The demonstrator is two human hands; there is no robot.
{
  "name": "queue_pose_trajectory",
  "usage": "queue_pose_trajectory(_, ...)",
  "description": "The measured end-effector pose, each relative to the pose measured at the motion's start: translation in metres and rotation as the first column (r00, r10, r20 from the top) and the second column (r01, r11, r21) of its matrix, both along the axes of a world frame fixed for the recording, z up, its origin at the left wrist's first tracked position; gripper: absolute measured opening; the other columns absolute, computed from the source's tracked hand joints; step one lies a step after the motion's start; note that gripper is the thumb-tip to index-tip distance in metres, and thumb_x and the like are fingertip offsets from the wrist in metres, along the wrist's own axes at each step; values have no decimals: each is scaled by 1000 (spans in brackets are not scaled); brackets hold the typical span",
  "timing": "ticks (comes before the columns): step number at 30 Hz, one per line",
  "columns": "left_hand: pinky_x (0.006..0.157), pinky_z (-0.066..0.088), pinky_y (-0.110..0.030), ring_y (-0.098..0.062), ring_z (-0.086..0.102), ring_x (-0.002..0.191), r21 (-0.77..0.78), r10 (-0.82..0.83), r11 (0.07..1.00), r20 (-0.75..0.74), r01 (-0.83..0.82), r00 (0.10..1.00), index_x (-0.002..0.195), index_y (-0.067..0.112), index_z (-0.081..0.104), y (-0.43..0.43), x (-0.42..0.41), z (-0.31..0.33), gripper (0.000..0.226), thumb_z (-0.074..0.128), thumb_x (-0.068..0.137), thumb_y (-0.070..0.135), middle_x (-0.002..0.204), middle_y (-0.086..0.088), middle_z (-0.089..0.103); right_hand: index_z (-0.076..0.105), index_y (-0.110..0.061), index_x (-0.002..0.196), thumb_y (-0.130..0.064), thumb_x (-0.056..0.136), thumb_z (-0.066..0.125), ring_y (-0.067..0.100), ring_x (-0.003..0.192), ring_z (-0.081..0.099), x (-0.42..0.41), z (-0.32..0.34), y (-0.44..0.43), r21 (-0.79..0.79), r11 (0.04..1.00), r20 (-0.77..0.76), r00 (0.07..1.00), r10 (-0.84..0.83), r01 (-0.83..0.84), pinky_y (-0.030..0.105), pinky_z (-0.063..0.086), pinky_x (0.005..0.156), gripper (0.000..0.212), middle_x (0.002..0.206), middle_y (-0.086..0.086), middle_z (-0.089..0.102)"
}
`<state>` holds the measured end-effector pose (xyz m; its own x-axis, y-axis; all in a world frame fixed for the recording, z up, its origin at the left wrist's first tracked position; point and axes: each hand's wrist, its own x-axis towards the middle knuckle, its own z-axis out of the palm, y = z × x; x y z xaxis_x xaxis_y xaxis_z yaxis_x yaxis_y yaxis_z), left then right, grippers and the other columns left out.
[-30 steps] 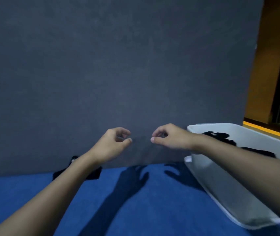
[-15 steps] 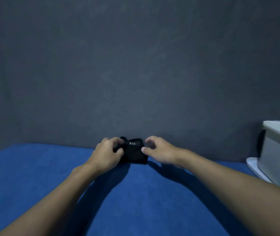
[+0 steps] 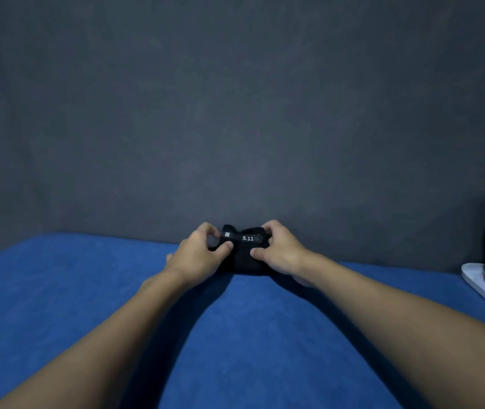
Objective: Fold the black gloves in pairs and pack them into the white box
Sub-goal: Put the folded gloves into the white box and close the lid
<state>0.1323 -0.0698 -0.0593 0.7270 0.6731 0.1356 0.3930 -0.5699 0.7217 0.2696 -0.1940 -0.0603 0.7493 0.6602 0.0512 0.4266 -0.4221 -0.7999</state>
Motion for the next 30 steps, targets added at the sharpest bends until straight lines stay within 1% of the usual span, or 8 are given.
queue_pose_trajectory(4,95,49,-59,-26,69,92,-96,-5,995,-8,4,1000,97,32,62,0,7,-3,71,50,49,83,85,5,70,42,-23,122,-5,82,67,21,100,61,-4,5,-10,69,995,-37,997,69,-66,28,52,79,50,108,4,59)
queue_pose_trajectory(7,91,54,-52,-24,71,86,-183,-30,982,48,38,998,93,27,66,-7,6,2,61,64,55,75,88,1,74,41,-24,123,-2,82,66,21,101,60,-6,5,-21,106,990,-22,995,93,-90,28,52,80,53,111,5,59)
queue_pose_trajectory(11,61,54,-30,-23,66,69,-301,-90,943,179,142,980,109,9,64,-29,1,17,30,75,88,26,89,-18,73,43,-21,121,3,84,63,19,98,59,-13,18,-44,211,972,12,995,101,-101,26,52,78,49,105,2,58)
queue_pose_trajectory(16,79,59,-42,-25,73,82,-359,-195,885,289,295,937,112,17,64,-58,-3,47,37,76,85,39,99,-16,75,47,-18,121,7,84,62,6,77,56,-21,52,-90,337,938,67,996,57,-76,10,48,61,48,87,-8,55)
queue_pose_trajectory(20,82,61,-42,-12,74,83,-329,-249,879,303,346,920,115,22,63,-97,-1,70,40,69,87,50,100,-2,73,48,-23,119,7,83,64,11,80,60,-24,79,-134,426,903,91,996,24,-61,19,52,65,49,92,-5,59)
queue_pose_trajectory(23,86,60,-47,-26,76,85,-393,-262,830,351,396,899,116,15,64,-124,2,82,45,68,87,49,102,-3,74,47,-24,117,7,83,64,11,79,60,-26,97,-166,448,892,124,992,5,-60,19,52,65,49,92,-4,59)
queue_pose_trajectory(26,77,61,-43,-22,74,92,-427,-254,780,452,458,855,116,10,65,-149,9,93,44,73,85,40,111,-7,72,47,-23,118,6,83,64,12,78,58,-29,110,-195,465,884,137,990,-12,-54,22,52,66,49,89,-5,57)
queue_pose_trajectory(30,69,60,-36,-22,72,81,-417,-256,732,564,539,785,119,8,62,-181,16,117,38,76,85,19,96,-11,76,45,-23,118,4,82,66,18,86,60,-33,124,-232,484,874,169,984,-51,-38,31,55,72,50,94,-3,59)
